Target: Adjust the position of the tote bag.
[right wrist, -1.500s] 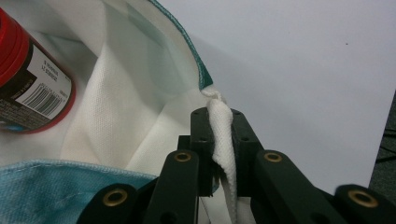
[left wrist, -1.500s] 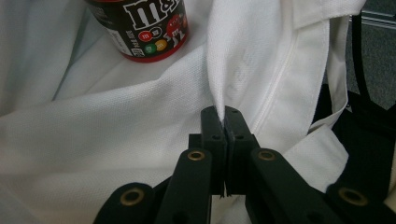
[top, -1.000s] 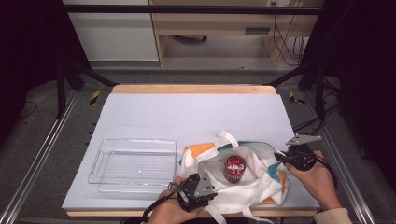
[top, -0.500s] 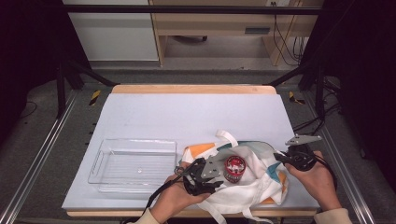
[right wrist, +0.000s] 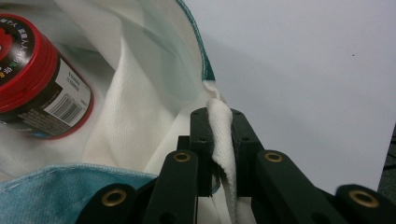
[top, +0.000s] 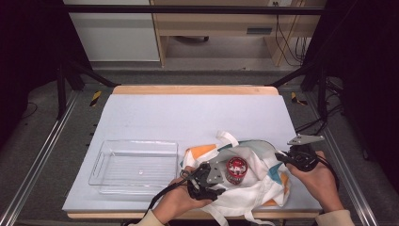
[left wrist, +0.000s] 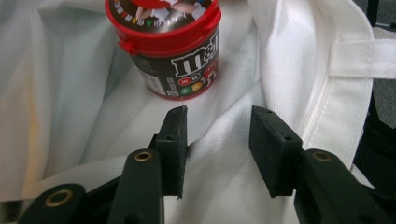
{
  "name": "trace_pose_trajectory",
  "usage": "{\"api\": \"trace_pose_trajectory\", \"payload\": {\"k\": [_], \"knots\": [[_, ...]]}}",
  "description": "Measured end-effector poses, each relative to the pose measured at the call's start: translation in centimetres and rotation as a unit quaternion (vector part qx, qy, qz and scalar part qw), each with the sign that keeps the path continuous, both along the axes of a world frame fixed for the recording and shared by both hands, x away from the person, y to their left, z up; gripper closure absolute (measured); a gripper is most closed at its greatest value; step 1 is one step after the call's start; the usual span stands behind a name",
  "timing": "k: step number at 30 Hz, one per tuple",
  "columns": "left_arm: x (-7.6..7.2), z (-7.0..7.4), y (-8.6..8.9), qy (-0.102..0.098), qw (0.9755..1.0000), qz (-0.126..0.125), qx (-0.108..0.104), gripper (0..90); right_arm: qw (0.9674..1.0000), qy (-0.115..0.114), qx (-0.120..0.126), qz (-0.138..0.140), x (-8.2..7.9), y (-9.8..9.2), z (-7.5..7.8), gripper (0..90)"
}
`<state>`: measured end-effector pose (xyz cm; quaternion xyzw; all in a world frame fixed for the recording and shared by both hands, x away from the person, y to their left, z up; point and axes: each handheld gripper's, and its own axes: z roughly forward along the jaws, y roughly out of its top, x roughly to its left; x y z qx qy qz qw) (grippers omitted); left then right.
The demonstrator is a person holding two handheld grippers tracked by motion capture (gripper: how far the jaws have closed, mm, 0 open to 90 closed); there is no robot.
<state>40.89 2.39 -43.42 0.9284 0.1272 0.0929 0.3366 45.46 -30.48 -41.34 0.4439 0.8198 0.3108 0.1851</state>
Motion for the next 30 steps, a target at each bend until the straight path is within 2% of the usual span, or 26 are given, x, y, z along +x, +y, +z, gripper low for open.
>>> {"api": "trace_pose_trajectory", "payload": {"k": [3, 8, 13, 19, 26, 30], "knots": [[-0.1, -0.3, 0.1, 0.000, 1.0000, 0.002, 0.002, 60.3, 1.0000, -0.002, -0.002, 0.000, 0.1, 0.1, 0.2, 82.9], [-0.2, -0.7, 0.1, -0.002, 0.9998, 0.005, 0.018, 67.4, 1.0000, -0.003, -0.003, 0.001, 0.2, 0.2, 0.3, 82.9], [-0.6, -1.3, -0.1, -0.023, 0.9989, 0.010, 0.040, 80.2, 1.0000, -0.004, -0.004, -0.003, 0.3, 0.3, 0.3, 83.0], [-0.7, -1.4, 0.1, -0.022, 0.9990, 0.021, 0.032, 87.7, 1.0000, -0.003, -0.005, -0.006, 0.3, 0.2, 0.2, 83.2], [-0.9, -1.4, 0.5, -0.024, 0.9991, 0.018, 0.031, 89.1, 0.9997, -0.002, -0.010, -0.021, 0.8, 0.0, -0.2, 83.4], [-1.1, -1.5, 0.7, -0.025, 0.9991, 0.017, 0.030, 89.3, 0.9994, 0.004, -0.002, -0.034, 1.2, -0.3, -0.7, 83.3]]}}
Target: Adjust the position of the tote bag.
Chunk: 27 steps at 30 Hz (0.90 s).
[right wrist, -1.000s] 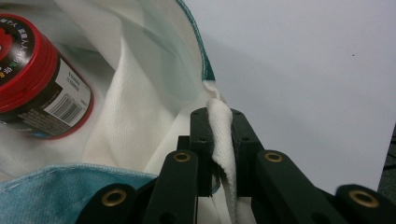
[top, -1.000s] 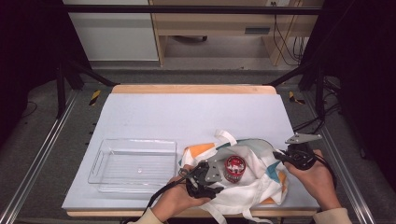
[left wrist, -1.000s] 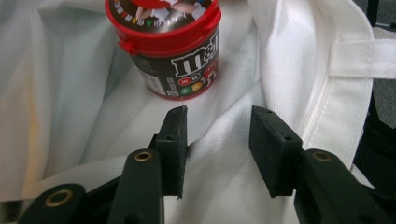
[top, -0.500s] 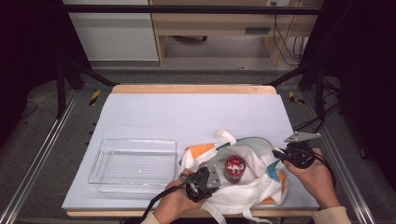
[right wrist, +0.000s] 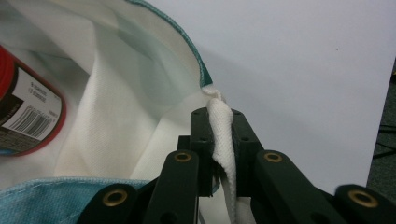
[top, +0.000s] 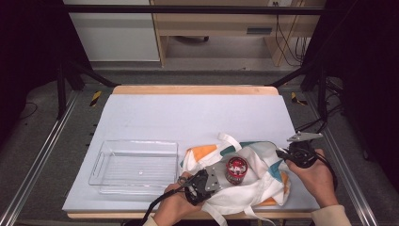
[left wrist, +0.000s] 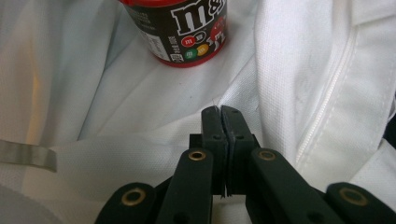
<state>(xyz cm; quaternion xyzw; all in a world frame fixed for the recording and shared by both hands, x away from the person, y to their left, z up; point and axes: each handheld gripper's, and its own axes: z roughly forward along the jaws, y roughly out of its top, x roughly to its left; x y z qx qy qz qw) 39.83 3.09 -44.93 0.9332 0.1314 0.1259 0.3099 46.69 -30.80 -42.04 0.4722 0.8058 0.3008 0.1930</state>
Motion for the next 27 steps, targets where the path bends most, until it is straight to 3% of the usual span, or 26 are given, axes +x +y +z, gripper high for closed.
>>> {"api": "trace_pose_trajectory", "payload": {"k": [4, 5, 9, 13, 17, 22, 27], "knots": [[0.0, 0.0, 0.0, 0.001, 1.0000, 0.004, -0.003, 89.0, 1.0000, 0.001, 0.007, 0.001, 0.0, 0.0, -0.2, 82.5], [0.0, 0.1, 0.0, 0.002, 1.0000, 0.007, -0.006, 88.7, 0.9999, -0.009, 0.005, 0.007, -0.2, 0.1, -0.1, 81.3], [0.1, 0.5, 0.1, 0.006, 0.9995, 0.016, -0.025, 84.9, 0.9991, -0.034, 0.018, 0.017, -0.9, 0.2, 0.7, 66.8], [0.0, 1.4, 0.1, -0.004, 0.9987, 0.025, -0.044, 76.8, 0.9983, -0.053, 0.019, 0.014, -1.7, 0.6, 1.7, 51.0], [-0.1, 3.1, 0.0, -0.018, 0.9974, 0.028, -0.064, 71.6, 0.9975, -0.067, 0.021, 0.010, -2.5, 1.2, 2.5, 42.0], [0.6, 5.6, 0.0, -0.050, 0.9930, 0.050, -0.094, 63.8, 0.9966, -0.080, 0.019, 0.002, -3.5, 1.9, 3.2, 35.1], [2.3, 6.8, 0.6, -0.069, 0.9879, 0.085, -0.110, 57.9, 0.9958, -0.090, 0.021, 0.001, -4.6, 2.5, 3.6, 33.4]]}}
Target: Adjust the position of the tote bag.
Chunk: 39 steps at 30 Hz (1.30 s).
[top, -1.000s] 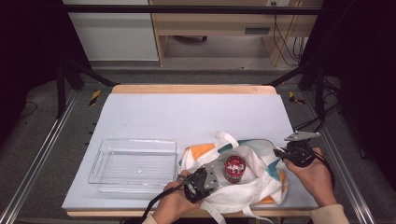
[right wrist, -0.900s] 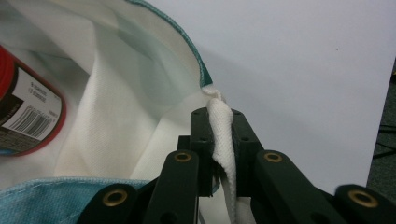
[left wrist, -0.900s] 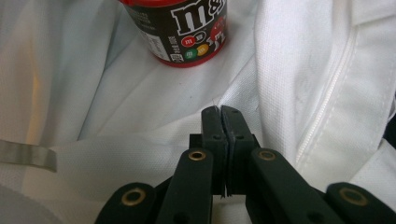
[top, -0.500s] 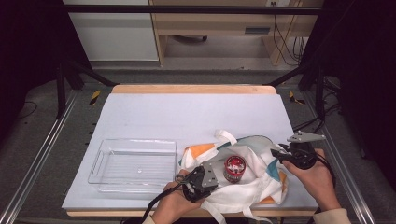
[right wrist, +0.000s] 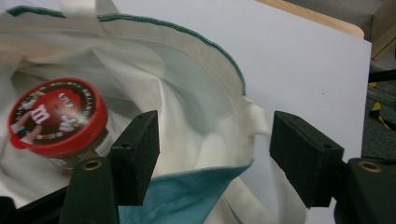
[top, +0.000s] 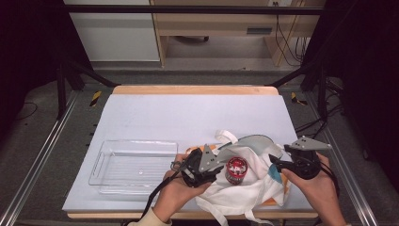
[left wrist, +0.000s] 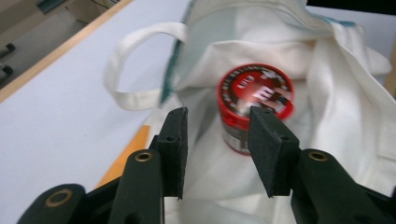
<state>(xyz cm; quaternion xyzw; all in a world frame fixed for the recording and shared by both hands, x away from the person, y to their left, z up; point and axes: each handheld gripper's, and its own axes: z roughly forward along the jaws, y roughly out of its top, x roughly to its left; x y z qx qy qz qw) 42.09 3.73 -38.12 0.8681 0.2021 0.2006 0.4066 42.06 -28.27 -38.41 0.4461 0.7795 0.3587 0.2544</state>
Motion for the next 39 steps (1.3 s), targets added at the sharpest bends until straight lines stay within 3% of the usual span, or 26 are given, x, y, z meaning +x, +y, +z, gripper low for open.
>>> {"api": "trace_pose_trajectory", "payload": {"k": [4, 9, 13, 19, 24, 31, 36, 39], "knots": [[1.0, 0.1, 0.3, 0.001, 0.9999, 0.014, -0.006, 56.0, 1.0000, -0.008, -0.001, 0.000, -0.8, 0.4, 0.5, 32.1], [1.8, -0.8, -0.2, 0.016, 0.9996, 0.019, 0.017, 55.8, 0.9999, -0.008, -0.003, 0.012, -1.8, 1.3, 0.7, 32.6], [2.5, -1.4, -0.4, 0.020, 0.9985, 0.028, 0.043, 67.1, 0.9996, 0.008, -0.018, 0.019, -2.2, 2.6, -0.3, 32.8], [3.9, -1.6, 0.2, 0.033, 0.9974, 0.048, 0.042, 81.0, 0.9982, 0.022, -0.054, 0.016, -2.3, 3.0, -1.6, 36.4], [4.7, -1.7, 0.5, 0.035, 0.9965, 0.059, 0.047, 84.1, 0.9981, 0.034, -0.049, 0.014, -2.9, 2.5, -2.1, 37.2], [5.8, -2.2, 1.0, 0.045, 0.9949, 0.074, 0.052, 84.0, 0.9979, 0.043, -0.045, 0.017, -3.7, 1.5, -2.2, 37.5], [5.6, -2.4, 1.0, 0.047, 0.9954, 0.074, 0.039, 77.8, 0.9984, 0.030, -0.035, 0.032, -3.6, 1.8, -1.8, 34.0], [5.4, -2.2, 1.0, 0.043, 0.9957, 0.075, 0.032, 69.1, 0.9984, 0.027, -0.021, 0.046, -3.2, 2.5, -0.9, 28.7]]}}
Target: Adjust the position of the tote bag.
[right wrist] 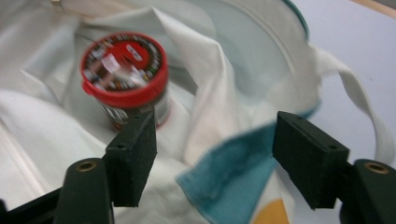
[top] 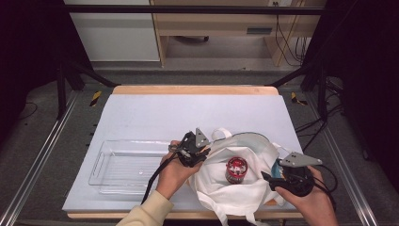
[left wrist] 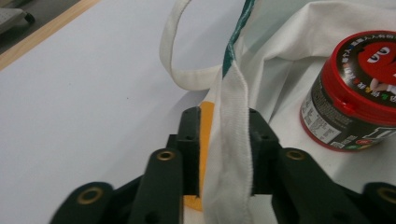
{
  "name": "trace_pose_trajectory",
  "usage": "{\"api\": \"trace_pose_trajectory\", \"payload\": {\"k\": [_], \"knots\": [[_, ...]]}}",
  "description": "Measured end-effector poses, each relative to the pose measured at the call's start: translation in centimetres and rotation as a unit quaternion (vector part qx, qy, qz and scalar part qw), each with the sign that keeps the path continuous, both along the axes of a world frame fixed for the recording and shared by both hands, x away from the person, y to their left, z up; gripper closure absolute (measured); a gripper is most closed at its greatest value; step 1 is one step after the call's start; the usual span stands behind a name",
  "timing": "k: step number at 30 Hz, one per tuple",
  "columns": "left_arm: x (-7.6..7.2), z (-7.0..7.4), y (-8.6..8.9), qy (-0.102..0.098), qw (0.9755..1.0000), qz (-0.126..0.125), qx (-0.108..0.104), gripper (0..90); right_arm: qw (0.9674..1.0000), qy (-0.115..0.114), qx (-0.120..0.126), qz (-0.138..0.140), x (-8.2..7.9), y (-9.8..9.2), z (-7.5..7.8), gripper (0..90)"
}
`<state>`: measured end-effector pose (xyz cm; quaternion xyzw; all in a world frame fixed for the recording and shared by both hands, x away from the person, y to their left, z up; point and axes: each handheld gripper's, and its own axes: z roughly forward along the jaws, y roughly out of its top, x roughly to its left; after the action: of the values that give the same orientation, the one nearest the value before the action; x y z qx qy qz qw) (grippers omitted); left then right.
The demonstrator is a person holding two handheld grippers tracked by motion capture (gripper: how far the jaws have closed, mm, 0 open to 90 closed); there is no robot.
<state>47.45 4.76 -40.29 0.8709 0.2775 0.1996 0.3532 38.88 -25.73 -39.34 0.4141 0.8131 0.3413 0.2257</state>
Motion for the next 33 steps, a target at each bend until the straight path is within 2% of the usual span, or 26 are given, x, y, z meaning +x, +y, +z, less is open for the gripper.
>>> {"api": "trace_pose_trajectory", "payload": {"k": [5, 9, 16, 23, 33], "knots": [[-0.7, 0.6, 0.3, 0.002, 0.9997, -0.008, -0.025, 54.8, 0.9996, 0.007, 0.011, 0.027, 0.8, 1.9, 1.0, 22.3], [-1.5, 1.4, 1.2, -0.004, 0.9989, -0.009, -0.045, 44.1, 0.9985, 0.020, 0.010, 0.050, 1.7, 3.6, 1.1, 20.2], [-2.3, 2.1, 2.8, -0.007, 0.9989, -0.011, -0.045, 33.8, 0.9973, 0.042, 0.003, 0.060, 3.1, 5.2, 0.6, 18.2], [-2.4, 2.4, 4.6, -0.007, 0.9989, 0.007, -0.046, 24.6, 0.9962, 0.060, -0.002, 0.064, 3.7, 5.9, 0.2, 15.4], [-2.4, 2.5, 7.2, -0.003, 0.9977, 0.040, -0.054, 19.1, 0.9943, 0.073, -0.009, 0.077, 4.3, 7.0, 0.2, 15.4]]}}
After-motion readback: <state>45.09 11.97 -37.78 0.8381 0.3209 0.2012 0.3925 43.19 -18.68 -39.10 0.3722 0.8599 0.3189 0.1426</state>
